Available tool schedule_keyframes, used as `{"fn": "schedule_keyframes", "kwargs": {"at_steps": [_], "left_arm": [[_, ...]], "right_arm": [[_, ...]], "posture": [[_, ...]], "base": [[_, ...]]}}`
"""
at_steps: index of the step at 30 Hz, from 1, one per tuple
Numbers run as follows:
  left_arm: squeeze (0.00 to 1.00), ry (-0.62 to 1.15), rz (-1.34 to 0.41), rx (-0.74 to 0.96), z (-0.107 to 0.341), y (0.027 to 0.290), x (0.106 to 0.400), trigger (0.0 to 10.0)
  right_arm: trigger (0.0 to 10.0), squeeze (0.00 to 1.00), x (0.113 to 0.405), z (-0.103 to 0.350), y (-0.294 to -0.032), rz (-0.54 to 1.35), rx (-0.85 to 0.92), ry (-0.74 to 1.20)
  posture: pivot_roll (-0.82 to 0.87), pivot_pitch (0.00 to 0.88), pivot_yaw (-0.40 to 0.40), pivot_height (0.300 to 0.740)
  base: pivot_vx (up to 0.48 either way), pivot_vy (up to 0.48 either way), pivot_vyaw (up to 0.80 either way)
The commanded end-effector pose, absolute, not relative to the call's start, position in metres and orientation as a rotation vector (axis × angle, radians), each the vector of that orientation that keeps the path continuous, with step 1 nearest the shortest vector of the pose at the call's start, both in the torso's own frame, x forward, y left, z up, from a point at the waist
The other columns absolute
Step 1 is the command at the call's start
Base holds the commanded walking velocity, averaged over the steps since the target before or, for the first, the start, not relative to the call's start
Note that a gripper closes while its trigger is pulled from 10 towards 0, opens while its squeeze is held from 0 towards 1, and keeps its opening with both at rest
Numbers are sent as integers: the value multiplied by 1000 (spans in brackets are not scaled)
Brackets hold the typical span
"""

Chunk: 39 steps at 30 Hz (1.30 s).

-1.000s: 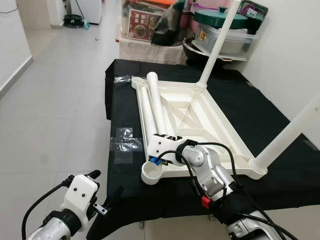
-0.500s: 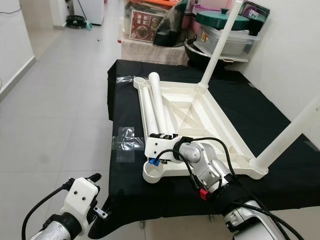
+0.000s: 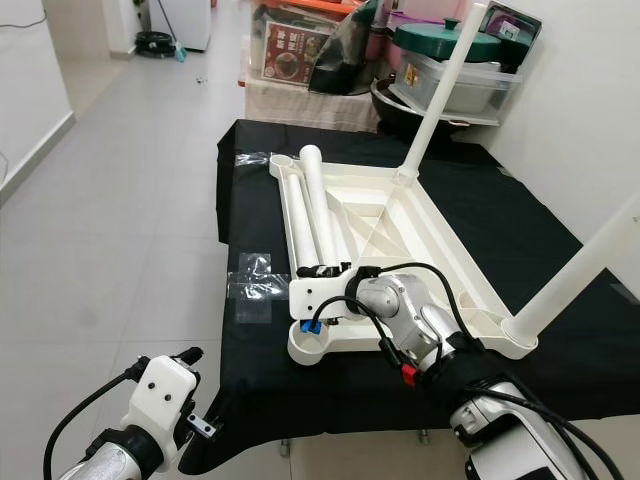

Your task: Building children table

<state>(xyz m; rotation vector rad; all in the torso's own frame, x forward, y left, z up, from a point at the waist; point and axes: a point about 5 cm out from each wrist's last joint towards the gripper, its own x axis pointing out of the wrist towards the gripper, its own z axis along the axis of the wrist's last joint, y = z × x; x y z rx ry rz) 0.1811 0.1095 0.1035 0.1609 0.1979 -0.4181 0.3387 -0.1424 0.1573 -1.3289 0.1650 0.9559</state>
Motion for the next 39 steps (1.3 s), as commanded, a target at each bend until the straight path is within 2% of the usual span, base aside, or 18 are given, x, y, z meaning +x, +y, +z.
{"fn": "schedule_keyframes", "kwargs": {"at_steps": [1,9,18,26,39], "left_arm": [[0,200,-431,144,105,106,179,10000],[0,202,-430,139,105,106,179,10000],[0,200,-430,138,106,105,179,10000],[0,201,-430,136,105,105,179,10000],[0,207,-436,130,105,105,180,10000]], "right_arm": [[10000,0,337,147,-163,959,-1374,310],[10000,0,334,143,-174,1033,-1392,416],[10000,0,345,154,-163,896,-1339,336],[10000,0,340,153,-159,863,-1299,314],[10000,0,335,163,-152,689,-1175,209]], "posture": [[38,41,-167,740],[37,47,-167,740],[37,50,-169,740],[36,49,-167,740],[28,51,-161,740]], "base": [[0,0,0],[0,0,0],[0,0,0],[0,0,0],[0,0,0]]}}
